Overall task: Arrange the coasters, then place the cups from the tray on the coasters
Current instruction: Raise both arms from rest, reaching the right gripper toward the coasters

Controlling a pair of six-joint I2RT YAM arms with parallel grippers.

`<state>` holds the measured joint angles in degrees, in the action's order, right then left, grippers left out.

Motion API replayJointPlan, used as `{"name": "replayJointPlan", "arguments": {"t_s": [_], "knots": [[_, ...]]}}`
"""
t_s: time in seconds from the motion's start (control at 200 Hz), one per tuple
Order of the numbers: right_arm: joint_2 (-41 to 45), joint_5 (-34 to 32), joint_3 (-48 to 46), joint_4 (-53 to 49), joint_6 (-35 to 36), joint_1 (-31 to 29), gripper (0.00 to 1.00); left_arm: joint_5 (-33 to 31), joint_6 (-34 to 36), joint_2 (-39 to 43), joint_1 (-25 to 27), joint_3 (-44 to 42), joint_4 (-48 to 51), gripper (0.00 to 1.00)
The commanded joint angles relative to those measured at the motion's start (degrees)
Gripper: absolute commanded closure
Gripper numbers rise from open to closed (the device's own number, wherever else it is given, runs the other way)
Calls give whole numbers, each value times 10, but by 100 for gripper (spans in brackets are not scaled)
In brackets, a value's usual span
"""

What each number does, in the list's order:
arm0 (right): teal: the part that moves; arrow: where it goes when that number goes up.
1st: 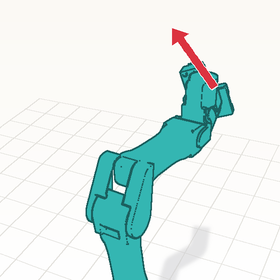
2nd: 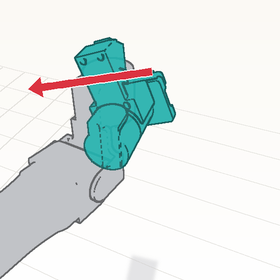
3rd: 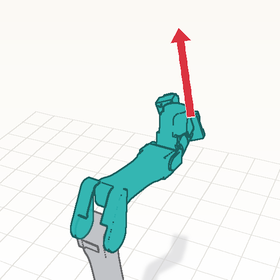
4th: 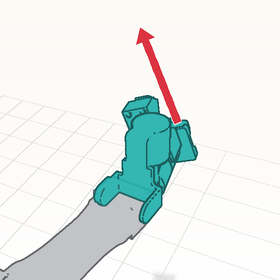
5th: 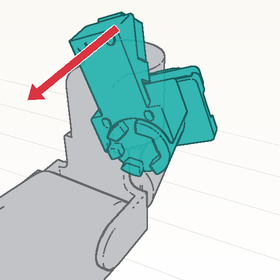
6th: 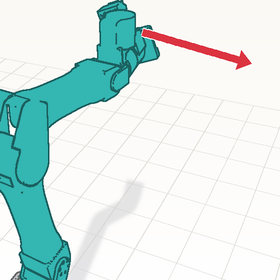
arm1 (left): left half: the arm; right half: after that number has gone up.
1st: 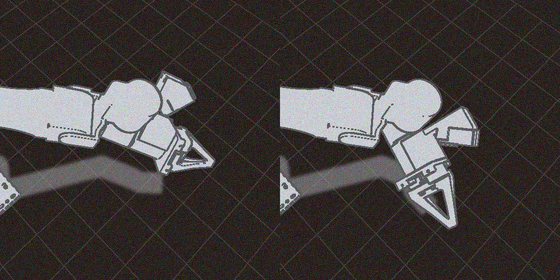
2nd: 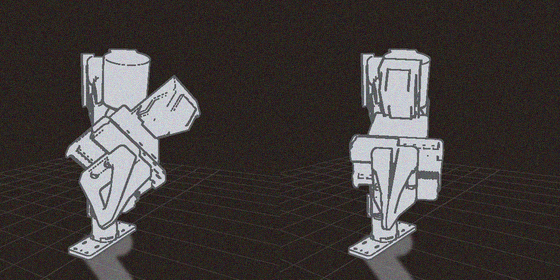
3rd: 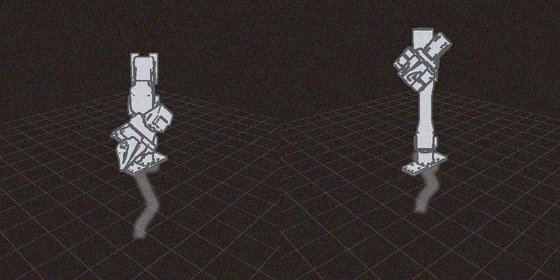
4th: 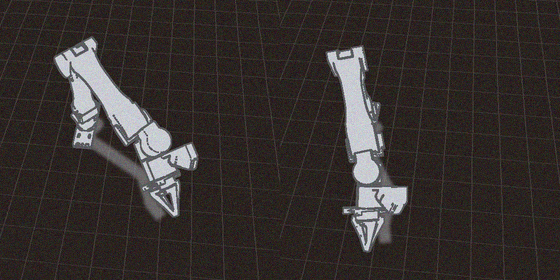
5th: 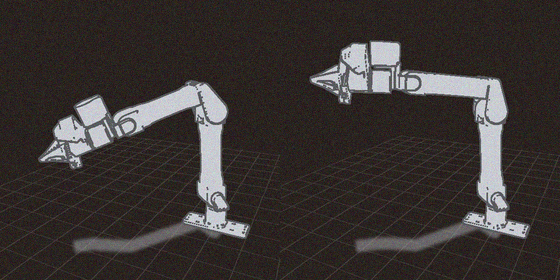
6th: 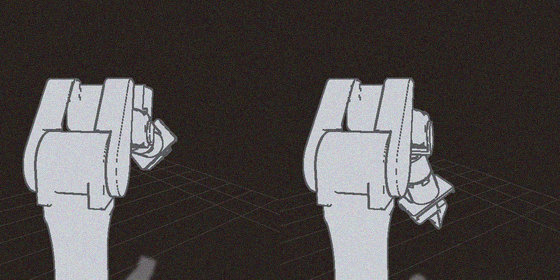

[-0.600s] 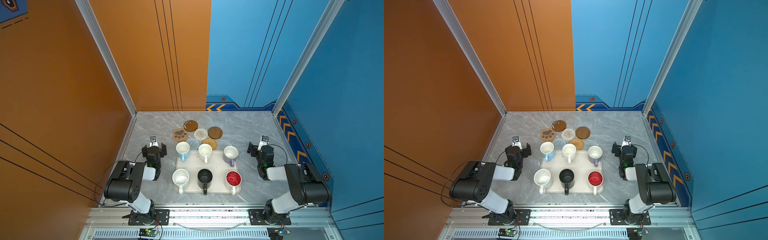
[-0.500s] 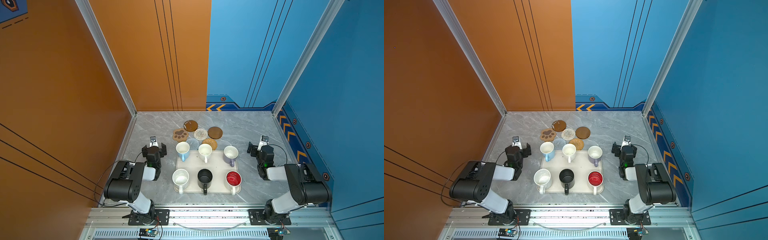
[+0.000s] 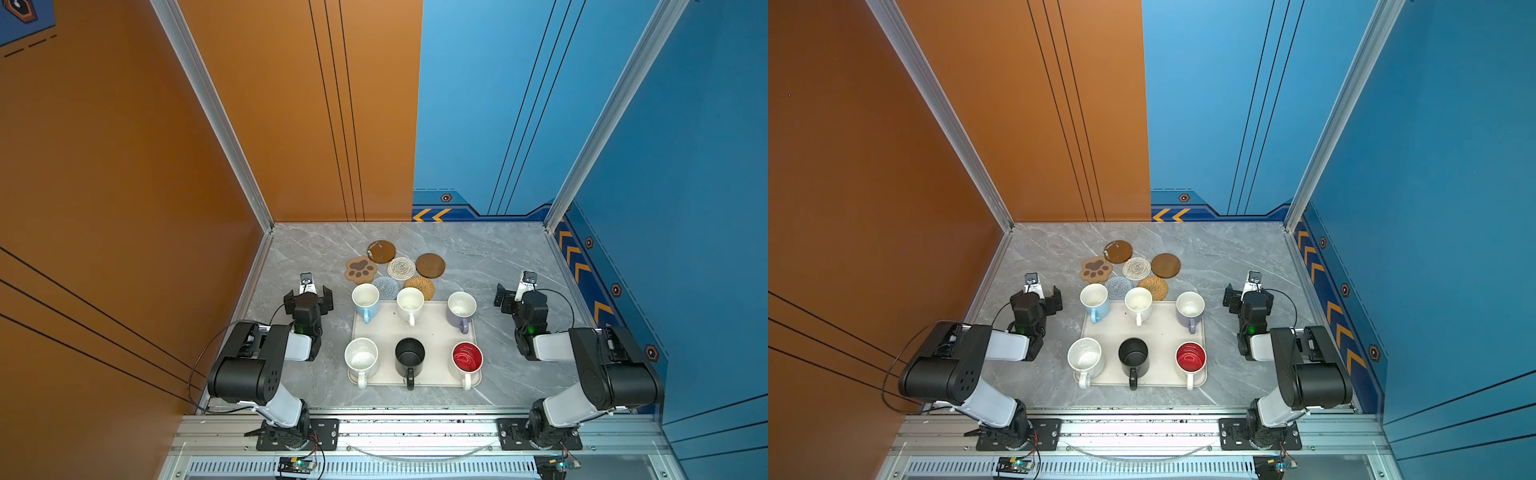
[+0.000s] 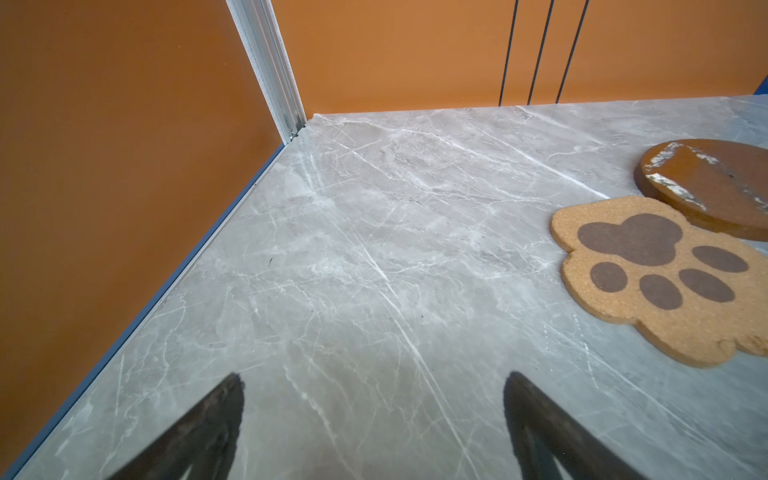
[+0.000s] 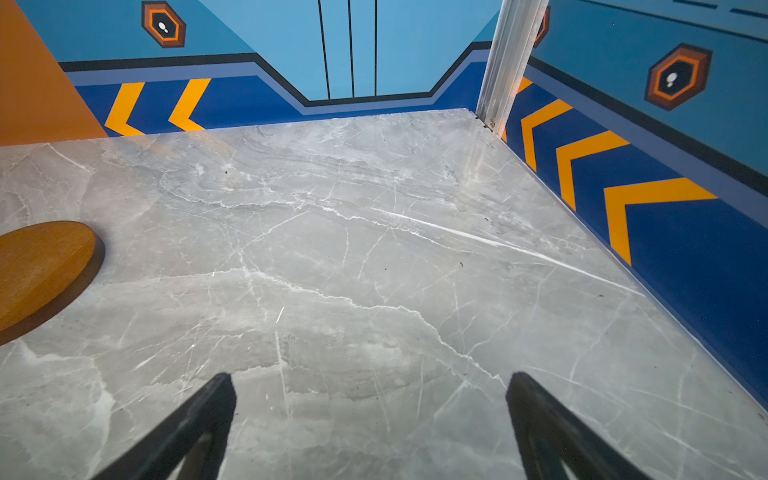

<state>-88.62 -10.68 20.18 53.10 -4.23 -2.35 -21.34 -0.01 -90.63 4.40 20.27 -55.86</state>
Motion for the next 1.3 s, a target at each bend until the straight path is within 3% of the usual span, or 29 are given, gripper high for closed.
{"name": "replayJointPlan", "arguments": {"t_s": [0.0,0.586,0.751,0.881,0.991,1.111,1.292], "knots": [[0,3,11,-7,6,0,0,9,-6,7,-2,4,0,2],[8,2,15,-19,9,-3,1,13,-6,9,-4,3,1,2],[103,3,92,-224,15,-10,2,1,3,52,4,12,47,2],[153,42,155,-342,12,-13,1,-57,9,131,32,66,202,2],[151,87,253,-474,-12,-15,6,-33,-30,191,39,104,302,2],[78,175,433,-676,-20,-35,29,33,-83,242,42,140,394,1],[-62,232,651,-860,-3,-103,48,154,-127,295,52,182,515,7]]}}
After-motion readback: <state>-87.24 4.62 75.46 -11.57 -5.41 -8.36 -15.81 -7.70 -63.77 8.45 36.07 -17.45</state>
